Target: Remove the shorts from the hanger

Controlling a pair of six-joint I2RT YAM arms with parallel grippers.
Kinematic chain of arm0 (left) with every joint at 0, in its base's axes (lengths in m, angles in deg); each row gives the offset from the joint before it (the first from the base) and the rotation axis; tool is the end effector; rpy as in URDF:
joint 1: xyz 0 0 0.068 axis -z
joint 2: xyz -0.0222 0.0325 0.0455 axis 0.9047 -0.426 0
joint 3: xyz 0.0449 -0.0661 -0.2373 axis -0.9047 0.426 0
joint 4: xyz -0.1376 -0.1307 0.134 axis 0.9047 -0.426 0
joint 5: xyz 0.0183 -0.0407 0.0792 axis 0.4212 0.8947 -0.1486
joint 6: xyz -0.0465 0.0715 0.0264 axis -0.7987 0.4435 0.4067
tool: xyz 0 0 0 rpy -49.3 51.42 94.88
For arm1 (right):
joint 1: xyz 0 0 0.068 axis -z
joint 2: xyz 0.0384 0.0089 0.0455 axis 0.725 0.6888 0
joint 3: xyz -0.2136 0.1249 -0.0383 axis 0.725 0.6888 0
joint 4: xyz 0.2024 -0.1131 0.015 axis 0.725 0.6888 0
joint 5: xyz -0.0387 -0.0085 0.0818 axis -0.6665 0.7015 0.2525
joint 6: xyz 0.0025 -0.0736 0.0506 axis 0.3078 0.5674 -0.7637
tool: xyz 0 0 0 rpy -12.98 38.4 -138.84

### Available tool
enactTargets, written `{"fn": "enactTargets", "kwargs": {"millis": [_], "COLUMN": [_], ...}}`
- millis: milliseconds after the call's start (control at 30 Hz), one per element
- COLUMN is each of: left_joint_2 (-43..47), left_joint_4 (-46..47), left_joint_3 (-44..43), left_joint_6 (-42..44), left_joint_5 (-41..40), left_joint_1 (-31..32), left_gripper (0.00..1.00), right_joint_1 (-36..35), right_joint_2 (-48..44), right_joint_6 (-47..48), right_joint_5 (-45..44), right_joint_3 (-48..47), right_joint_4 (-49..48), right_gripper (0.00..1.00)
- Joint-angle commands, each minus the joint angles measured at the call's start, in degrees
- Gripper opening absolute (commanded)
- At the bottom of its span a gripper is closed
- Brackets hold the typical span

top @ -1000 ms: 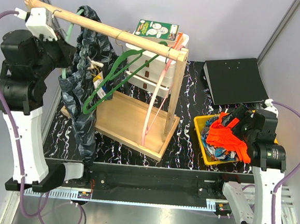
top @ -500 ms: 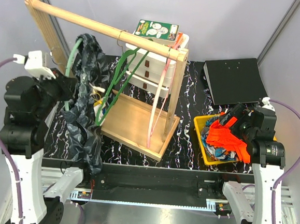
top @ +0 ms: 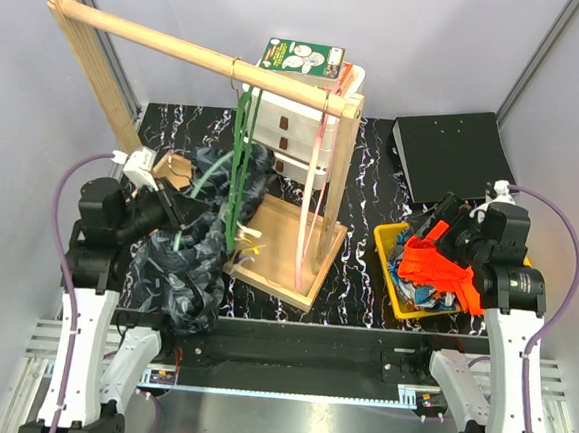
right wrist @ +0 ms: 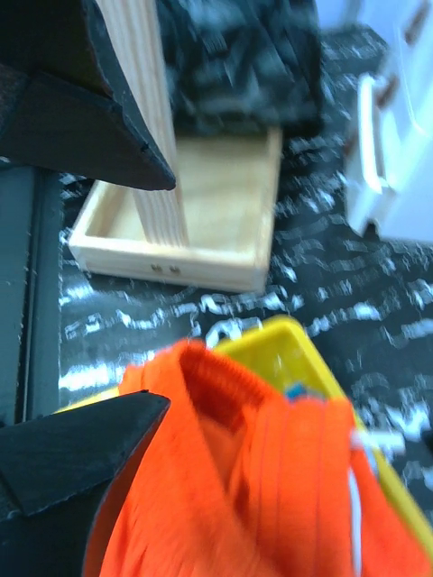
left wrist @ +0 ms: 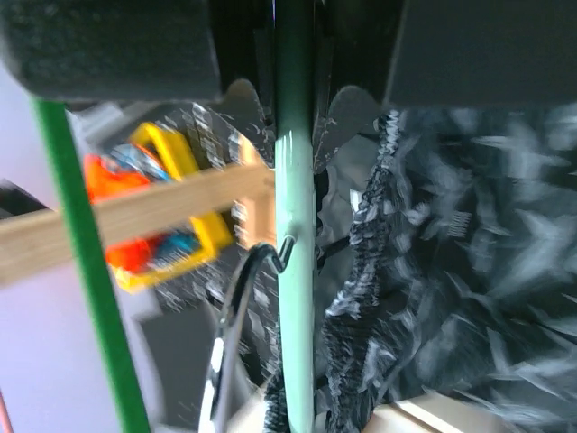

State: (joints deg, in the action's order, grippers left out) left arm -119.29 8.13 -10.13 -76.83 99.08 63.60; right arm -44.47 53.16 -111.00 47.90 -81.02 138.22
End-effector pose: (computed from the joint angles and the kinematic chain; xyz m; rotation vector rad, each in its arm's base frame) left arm 0.1507 -0.0406 0.3411 -0.0791 1.9459 -0.8604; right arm 0.1608 0.0083 0.3101 0.4770 2.1542 0.4485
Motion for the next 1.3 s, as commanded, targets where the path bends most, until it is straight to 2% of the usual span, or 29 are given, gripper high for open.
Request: {"fn": "enactTargets", "kwargs": {"millis": [0, 133, 233, 367, 467, 600, 667, 733, 900, 1033, 1167, 1267], "left_joint_2": [-0.5, -4.6, -8.5, -12.1, -13.8, -16.2, -16.4, -16.5, -17.4, -17.8, -17.5, -17.3], "left_joint_4": [19.6, 23.0, 25.0, 26.8, 30.9, 34.3, 35.6, 35.9, 35.9, 35.8, 35.0, 34.4], "left_joint_3": [5.4, 7.8, 8.0, 6.9, 8.1, 9.2, 9.7, 10.3, 10.6, 10.3, 10.4, 10.5], "left_joint_6": [-8.5, -8.9, -9.1, -8.6, -11.0, -14.0, -14.5, -14.8, -14.8, -14.6, -13.7, -13.3], "left_joint_5": [16.9, 20.0, 20.6, 15.6, 15.1, 15.9, 16.0, 16.2, 17.3, 17.7, 17.8, 17.8], "left_joint_1": [0.0, 0.6, 4.8, 14.1, 16.0, 16.7, 17.3, 17.3, 17.4, 17.8, 17.8, 17.8], "left_gripper": [0.0, 0.0, 0.0, 0.0, 0.0, 0.0, 0.0, 0.0, 0.0, 0.0, 0.0, 0.0], "right_joint_1": [0.1, 0.0, -1.6, -7.1, -12.1, -17.0, -19.1, -20.2, -22.6, -24.1, -25.7, -27.2], "right_joint_2": [3.1, 7.5, 10.9, 16.4, 19.7, 24.4, 27.2, 28.6, 32.3, 35.3, 36.8, 37.8], "right_joint_6": [0.7, -2.9, -3.9, -4.2, -6.0, -8.5, -9.1, -9.6, -9.3, -9.4, -9.8, -10.2], "right_joint_5": [14.6, 28.3, 30.2, 28.5, 26.6, 24.3, 23.5, 22.1, 17.5, 15.5, 12.0, 9.9], "right_joint_3": [2.0, 4.5, 4.2, 1.4, -0.6, -3.5, -5.3, -6.7, -10.2, -12.3, -13.5, -13.9], "right_joint_4": [-7.7, -15.6, -18.4, -20.2, -22.7, -26.1, -26.9, -27.7, -28.8, -28.7, -28.8, -28.6], "right_gripper": [1.0, 1.0, 1.0, 1.0, 1.0, 1.0, 0.96, 0.93, 0.92, 0.93, 1.0, 1.0]}}
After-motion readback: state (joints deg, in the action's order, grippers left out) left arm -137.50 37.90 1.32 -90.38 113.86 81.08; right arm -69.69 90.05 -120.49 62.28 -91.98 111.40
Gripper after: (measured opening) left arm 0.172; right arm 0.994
